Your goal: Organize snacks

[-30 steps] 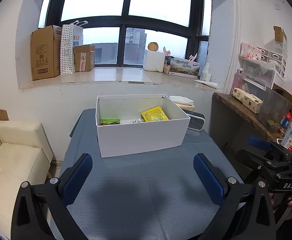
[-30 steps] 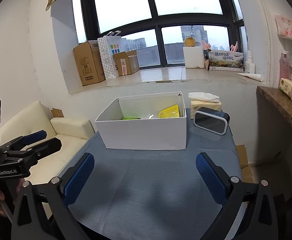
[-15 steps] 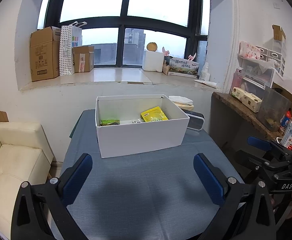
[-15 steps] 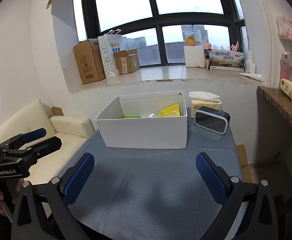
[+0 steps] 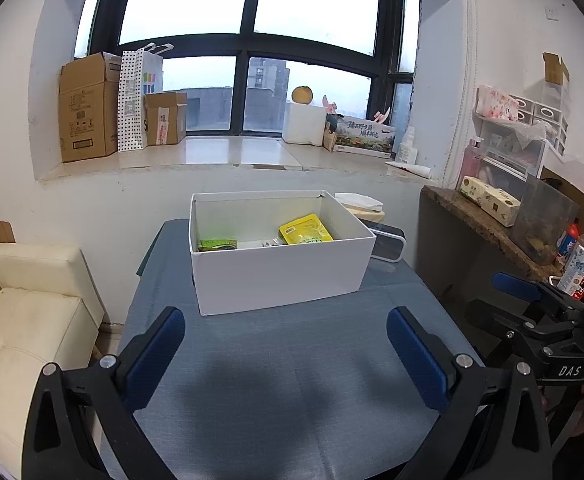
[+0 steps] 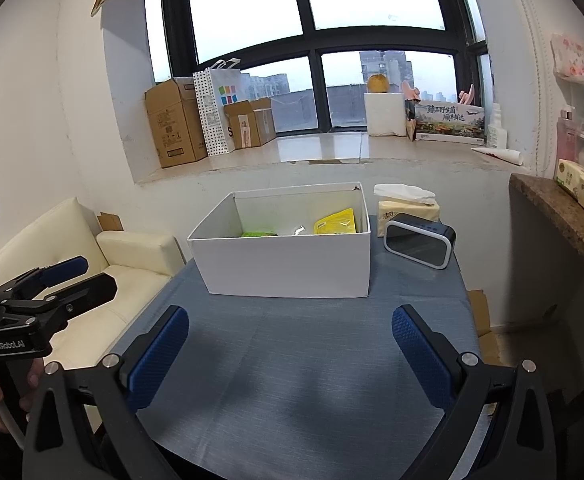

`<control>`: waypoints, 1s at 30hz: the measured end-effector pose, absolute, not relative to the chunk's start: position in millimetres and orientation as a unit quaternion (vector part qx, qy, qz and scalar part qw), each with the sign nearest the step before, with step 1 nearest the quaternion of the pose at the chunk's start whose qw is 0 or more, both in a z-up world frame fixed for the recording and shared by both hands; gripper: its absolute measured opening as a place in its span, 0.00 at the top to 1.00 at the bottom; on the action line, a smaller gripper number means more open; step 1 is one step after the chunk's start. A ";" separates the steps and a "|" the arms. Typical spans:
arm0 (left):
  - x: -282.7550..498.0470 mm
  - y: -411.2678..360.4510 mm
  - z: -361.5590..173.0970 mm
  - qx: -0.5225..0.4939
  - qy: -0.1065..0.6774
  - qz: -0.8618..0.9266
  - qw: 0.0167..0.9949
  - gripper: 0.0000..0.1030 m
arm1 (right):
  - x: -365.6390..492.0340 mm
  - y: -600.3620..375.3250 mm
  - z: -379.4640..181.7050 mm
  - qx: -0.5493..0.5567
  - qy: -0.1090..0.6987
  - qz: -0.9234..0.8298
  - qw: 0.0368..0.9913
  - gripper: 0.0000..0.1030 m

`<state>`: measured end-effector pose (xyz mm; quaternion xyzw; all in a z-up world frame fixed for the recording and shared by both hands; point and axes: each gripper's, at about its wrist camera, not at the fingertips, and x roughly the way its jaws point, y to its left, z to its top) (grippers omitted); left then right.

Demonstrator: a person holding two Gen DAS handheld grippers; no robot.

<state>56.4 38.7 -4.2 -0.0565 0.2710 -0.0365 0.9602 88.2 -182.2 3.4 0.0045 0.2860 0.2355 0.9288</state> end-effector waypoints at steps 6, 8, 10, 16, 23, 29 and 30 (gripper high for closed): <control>55.0 37.3 -3.9 -0.054 0.271 -0.040 0.960 0.00 | 87.9 -182.4 5.3 0.006 0.286 0.236 0.929 0.00; 54.7 37.2 -3.9 -0.054 0.271 -0.040 0.960 0.00 | 88.3 -182.5 4.9 0.007 0.287 0.235 0.929 0.00; 55.1 36.7 -4.1 -0.053 0.272 -0.042 0.960 0.00 | 88.2 -182.3 5.0 0.007 0.288 0.235 0.928 0.00; 56.4 35.0 -5.7 -0.049 0.275 -0.041 0.959 0.00 | 89.0 -182.7 4.7 0.008 0.287 0.236 0.928 0.00; 57.0 34.6 -5.9 -0.050 0.276 -0.043 0.959 0.00 | 88.5 -181.4 5.2 0.007 0.287 0.239 0.928 0.00; 56.6 34.2 -6.3 -0.050 0.277 -0.042 0.959 0.00 | 87.5 -181.0 4.2 0.007 0.287 0.241 0.927 0.00; 56.7 34.0 -6.5 -0.050 0.277 -0.042 0.959 0.00 | 86.9 -180.6 4.1 0.007 0.287 0.242 0.927 0.00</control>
